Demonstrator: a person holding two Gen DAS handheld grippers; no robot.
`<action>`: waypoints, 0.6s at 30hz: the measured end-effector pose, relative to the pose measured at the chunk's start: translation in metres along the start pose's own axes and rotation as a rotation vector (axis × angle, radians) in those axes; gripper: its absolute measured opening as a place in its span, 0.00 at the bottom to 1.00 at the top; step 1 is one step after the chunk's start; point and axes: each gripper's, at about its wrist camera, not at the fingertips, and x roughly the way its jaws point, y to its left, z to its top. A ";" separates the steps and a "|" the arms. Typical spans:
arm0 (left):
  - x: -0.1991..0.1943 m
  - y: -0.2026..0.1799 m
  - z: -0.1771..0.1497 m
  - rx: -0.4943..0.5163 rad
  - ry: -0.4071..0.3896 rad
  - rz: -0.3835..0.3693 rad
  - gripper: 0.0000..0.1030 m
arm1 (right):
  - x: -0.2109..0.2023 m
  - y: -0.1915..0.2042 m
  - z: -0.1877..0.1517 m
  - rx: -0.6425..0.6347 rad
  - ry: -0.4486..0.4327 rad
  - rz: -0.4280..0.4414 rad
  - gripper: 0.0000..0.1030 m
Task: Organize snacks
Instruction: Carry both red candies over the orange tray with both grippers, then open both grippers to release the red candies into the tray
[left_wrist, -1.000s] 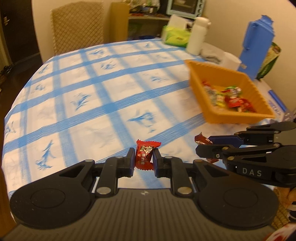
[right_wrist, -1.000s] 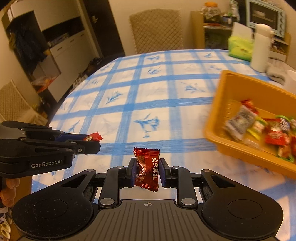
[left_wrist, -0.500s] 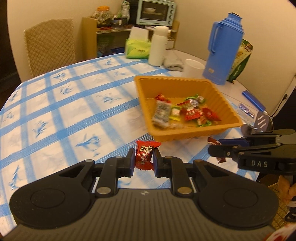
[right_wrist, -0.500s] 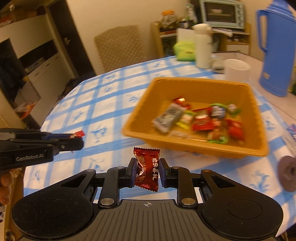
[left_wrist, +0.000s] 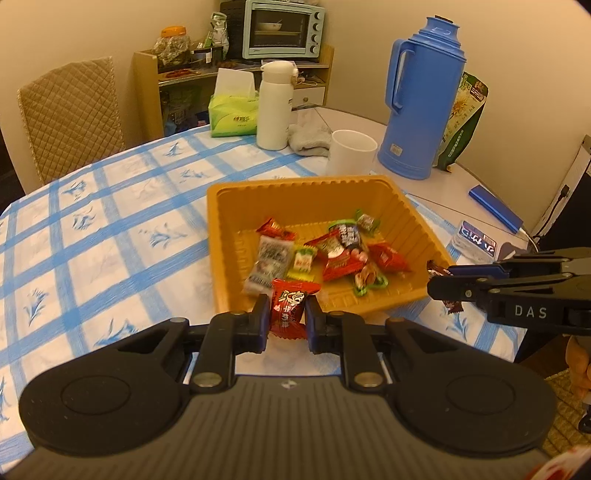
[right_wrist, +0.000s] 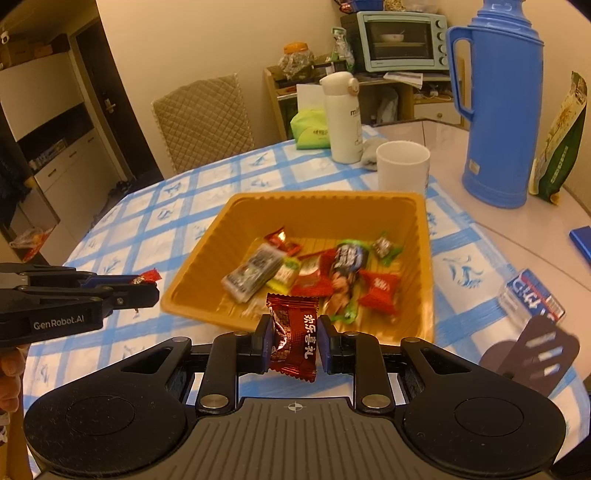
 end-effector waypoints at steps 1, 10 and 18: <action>0.004 -0.003 0.003 0.002 0.001 0.003 0.17 | 0.001 -0.002 0.003 -0.002 -0.003 0.003 0.25; 0.032 -0.015 0.022 0.002 0.016 0.031 0.17 | 0.025 -0.015 0.026 -0.023 -0.011 0.048 0.25; 0.056 -0.015 0.032 -0.025 0.043 0.044 0.17 | 0.051 -0.019 0.035 -0.025 0.011 0.071 0.25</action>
